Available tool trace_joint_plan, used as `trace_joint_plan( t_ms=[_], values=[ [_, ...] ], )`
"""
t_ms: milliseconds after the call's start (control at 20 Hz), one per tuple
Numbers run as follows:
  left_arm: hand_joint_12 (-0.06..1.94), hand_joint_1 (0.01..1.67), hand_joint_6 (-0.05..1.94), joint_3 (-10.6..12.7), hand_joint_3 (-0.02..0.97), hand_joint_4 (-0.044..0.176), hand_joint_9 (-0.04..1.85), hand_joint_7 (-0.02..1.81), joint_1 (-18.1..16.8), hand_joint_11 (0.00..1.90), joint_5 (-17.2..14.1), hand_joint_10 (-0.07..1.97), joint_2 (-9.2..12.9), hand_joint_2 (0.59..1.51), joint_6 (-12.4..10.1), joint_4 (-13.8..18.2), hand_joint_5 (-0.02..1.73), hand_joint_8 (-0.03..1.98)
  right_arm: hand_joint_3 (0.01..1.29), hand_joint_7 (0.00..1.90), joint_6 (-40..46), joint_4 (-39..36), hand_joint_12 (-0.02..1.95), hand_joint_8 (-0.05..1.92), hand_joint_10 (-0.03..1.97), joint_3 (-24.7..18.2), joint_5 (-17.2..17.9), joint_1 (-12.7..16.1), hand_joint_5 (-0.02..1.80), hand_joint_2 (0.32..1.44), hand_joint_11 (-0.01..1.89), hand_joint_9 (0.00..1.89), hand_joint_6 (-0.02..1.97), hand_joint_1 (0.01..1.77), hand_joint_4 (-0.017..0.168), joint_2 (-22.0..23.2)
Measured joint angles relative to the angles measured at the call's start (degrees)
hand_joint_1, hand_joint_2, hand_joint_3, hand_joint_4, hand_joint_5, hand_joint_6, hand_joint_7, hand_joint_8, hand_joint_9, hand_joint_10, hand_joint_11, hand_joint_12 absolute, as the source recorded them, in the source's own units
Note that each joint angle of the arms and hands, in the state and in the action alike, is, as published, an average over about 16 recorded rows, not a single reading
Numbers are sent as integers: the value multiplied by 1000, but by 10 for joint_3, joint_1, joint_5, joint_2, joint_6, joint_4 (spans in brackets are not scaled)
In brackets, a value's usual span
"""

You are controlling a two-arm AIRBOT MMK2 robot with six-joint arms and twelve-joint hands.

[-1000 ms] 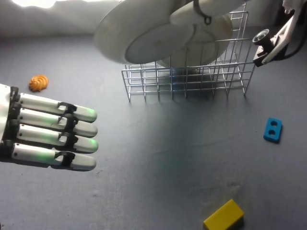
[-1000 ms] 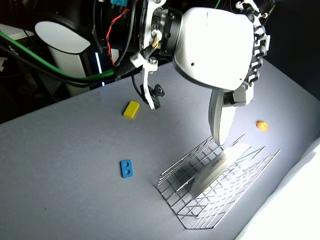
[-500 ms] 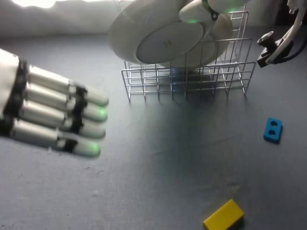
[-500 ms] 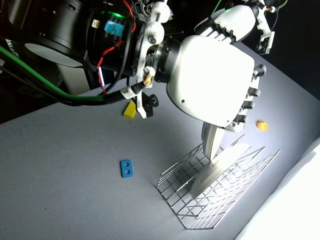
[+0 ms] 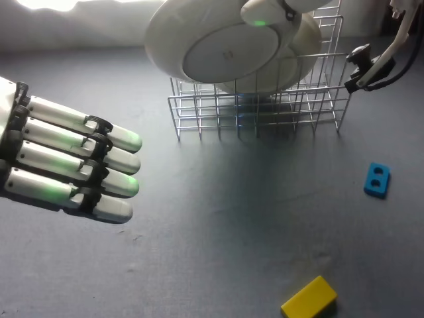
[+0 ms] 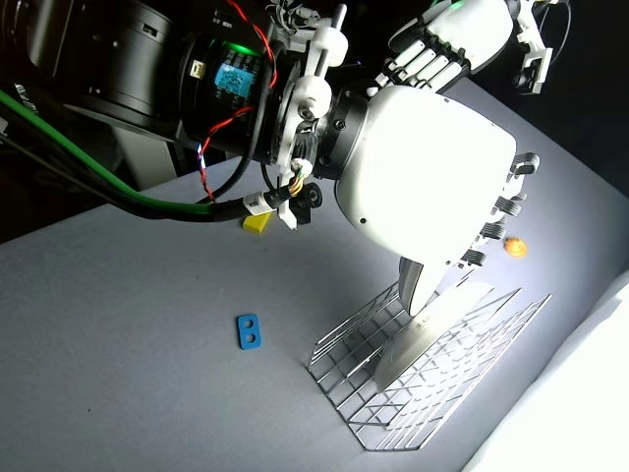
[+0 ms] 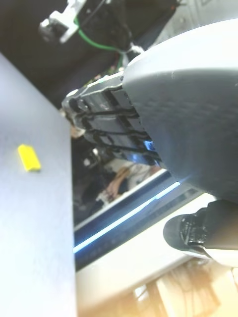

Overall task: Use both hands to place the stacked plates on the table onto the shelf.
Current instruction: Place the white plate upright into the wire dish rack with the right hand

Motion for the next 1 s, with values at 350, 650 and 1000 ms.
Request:
trace_joint_plan(
  t_ms=[350,650,1000],
  values=[
    [-4,12,8,-6,7,0,27,59,80,19,17,7,-2,1116,81,-75,61,13,15,1045,-2,20,1094,920,964,2,7,-10,914,983,911,1050,869,1380,-8,-2],
    [-4,12,8,-5,7,0,28,60,121,19,33,7,-6,1116,137,-120,66,13,15,1045,-9,26,1112,914,977,3,21,-24,905,991,906,1045,869,1380,-8,-3],
    [-1,15,8,-3,7,0,26,54,147,18,43,7,-11,1115,167,-145,62,13,14,1054,-16,31,1120,896,977,12,38,-40,901,995,906,1045,868,1379,-8,-8]
  ],
)
